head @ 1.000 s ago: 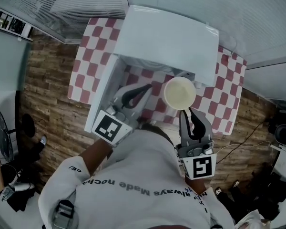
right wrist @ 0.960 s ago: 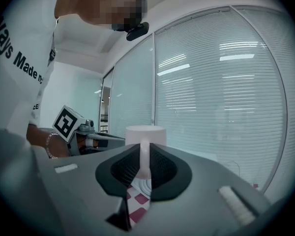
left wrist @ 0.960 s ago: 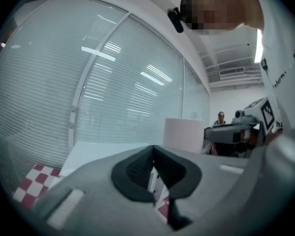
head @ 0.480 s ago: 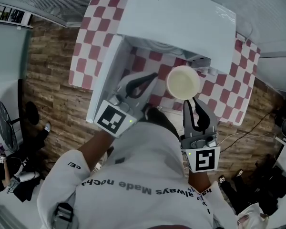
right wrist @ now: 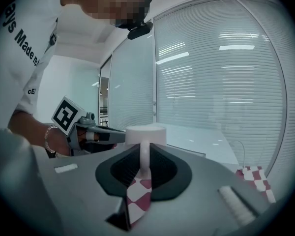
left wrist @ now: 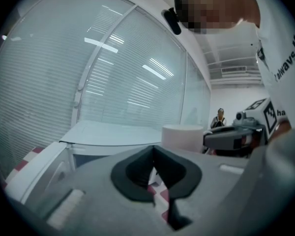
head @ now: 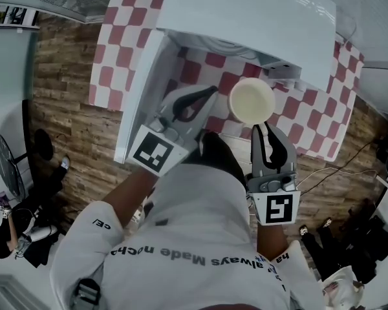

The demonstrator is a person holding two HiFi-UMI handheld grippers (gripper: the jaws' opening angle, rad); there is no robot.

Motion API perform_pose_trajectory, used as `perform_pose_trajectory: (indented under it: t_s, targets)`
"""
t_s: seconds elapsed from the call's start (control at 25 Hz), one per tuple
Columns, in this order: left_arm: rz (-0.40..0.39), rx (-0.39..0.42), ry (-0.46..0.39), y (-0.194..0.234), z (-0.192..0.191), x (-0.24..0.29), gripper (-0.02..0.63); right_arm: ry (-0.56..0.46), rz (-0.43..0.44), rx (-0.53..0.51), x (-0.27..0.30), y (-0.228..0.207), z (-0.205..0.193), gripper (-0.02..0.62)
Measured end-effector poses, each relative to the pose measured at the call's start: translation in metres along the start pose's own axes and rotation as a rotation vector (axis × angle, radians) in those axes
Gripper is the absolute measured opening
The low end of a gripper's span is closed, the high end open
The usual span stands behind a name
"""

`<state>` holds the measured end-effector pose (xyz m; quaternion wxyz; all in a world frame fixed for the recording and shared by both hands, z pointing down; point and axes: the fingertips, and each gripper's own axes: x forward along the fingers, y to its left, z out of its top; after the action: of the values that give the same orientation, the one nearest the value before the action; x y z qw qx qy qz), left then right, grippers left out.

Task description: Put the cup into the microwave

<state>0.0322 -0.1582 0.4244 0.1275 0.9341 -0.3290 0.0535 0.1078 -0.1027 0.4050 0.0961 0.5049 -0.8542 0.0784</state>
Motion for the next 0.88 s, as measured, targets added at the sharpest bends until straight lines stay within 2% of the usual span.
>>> perform_pose_trajectory:
  t_s: [0.28,0.44,0.88]
  targets:
    - [0.02,-0.013,0.017,0.014,-0.03,0.005,0.003,0.021,-0.015,-0.002,0.016,-0.001,-0.029,0.041]
    - [0.04,-0.018,0.023,0.026,-0.043,0.004,0.003,0.061,0.0,-0.037,0.024,0.001,-0.051,0.041]
    - [0.09,-0.009,0.027,0.059,-0.076,0.015,0.003,0.056,-0.025,-0.015,0.061,-0.002,-0.091,0.04]
